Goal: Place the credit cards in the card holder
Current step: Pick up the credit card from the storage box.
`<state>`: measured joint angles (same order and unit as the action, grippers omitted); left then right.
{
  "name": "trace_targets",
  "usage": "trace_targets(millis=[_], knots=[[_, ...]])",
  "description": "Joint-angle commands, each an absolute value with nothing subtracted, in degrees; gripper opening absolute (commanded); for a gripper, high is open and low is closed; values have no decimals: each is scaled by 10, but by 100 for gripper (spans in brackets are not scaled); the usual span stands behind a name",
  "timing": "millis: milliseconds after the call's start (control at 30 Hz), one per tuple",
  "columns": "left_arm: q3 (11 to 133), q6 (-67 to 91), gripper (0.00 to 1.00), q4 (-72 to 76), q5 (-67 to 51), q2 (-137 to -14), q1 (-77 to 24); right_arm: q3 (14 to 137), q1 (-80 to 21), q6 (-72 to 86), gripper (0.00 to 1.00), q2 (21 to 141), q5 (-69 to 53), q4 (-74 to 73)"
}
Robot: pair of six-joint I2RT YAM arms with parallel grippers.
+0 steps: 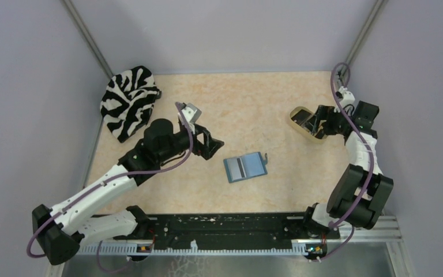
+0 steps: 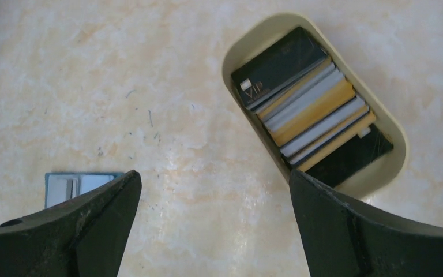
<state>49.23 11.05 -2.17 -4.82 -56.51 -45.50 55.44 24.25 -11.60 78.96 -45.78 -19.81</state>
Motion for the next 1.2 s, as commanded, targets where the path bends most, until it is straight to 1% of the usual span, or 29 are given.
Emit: trace_targets(millis=[0, 167, 267, 400, 500, 700, 1167], knots=[[520, 33, 98, -134, -62, -607, -453, 508, 239, 65, 98, 773, -330, -78], [518, 18, 99, -148, -52, -619, -425, 513, 240, 169, 98, 811, -246, -52], [507, 17, 99, -141, -42, -610, -418, 554, 239, 219, 94, 862, -209, -77], [501, 13, 99, -141, -26, -607, -418, 576, 239, 246, 89, 919, -241, -72], [503, 14, 99, -143, -19, -609, -418, 589, 239, 262, 86, 944, -243, -73], [502, 14, 99, -142, -15, -609, -418, 610, 239, 304, 85, 974, -248, -69], [499, 13, 99, -142, -6, -603, -418, 670, 209, 342, 86, 1019, -163, -132]])
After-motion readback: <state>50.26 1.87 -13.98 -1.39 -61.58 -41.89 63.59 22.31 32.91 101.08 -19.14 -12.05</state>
